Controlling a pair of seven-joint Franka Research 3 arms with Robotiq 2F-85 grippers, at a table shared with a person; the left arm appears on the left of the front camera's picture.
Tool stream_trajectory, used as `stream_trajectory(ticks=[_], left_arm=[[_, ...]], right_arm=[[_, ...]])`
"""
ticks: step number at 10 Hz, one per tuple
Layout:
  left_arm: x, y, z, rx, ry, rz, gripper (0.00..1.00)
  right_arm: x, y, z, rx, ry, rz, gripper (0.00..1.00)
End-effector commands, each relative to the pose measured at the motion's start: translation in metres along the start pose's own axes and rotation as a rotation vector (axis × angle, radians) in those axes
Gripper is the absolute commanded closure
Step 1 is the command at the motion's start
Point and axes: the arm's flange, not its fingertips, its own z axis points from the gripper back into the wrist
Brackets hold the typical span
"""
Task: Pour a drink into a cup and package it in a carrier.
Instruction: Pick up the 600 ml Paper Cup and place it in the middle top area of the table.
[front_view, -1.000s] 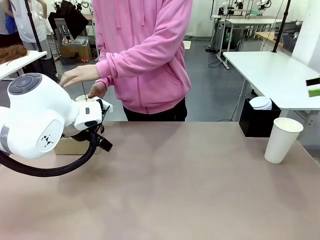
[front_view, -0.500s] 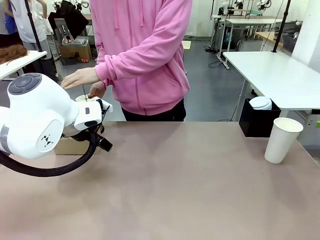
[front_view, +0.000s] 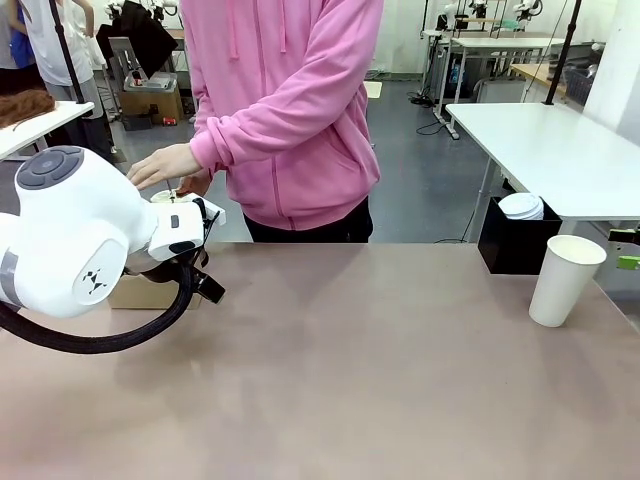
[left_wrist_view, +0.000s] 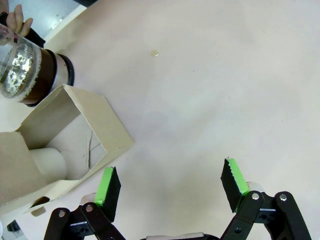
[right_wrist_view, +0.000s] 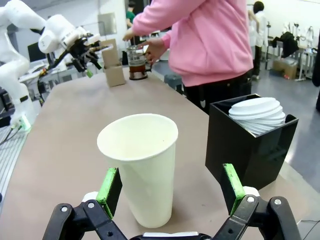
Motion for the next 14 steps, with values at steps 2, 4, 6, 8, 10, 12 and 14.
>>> stream_trajectory(ticks=[2, 4, 6, 8, 10, 12, 14], left_arm=[[0.0, 0.0, 0.0, -0.001, -0.001, 0.0, 0.0], [0.0, 0.0, 0.0, -0.001, -0.001, 0.0, 0.0], [0.0, 0.0, 0.0, -0.001, -0.001, 0.0, 0.0], [0.0, 0.0, 0.0, -0.001, -0.001, 0.0, 0.0], [0.0, 0.0, 0.0, -0.001, -0.001, 0.0, 0.0], [0.0, 0.0, 0.0, -0.001, -0.001, 0.0, 0.0], [0.0, 0.0, 0.0, -0.001, -0.001, 0.0, 0.0]], right_arm=[[0.0, 0.0, 0.0, 0.0, 0.0, 0.0, 0.0], [-0.016, 0.002, -0.011, -0.005, -0.005, 0.013, 0.0], [-0.034, 0.004, -0.021, 0.029, 0.0, -0.003, 0.0], [-0.042, 0.007, -0.029, 0.016, -0.027, -0.002, 0.0], [-0.052, 0.008, -0.036, 0.026, -0.04, -0.006, 0.0], [-0.054, 0.012, -0.045, 0.045, -0.055, -0.014, 0.0], [-0.057, 0.015, -0.052, 0.059, -0.052, -0.002, 0.0]])
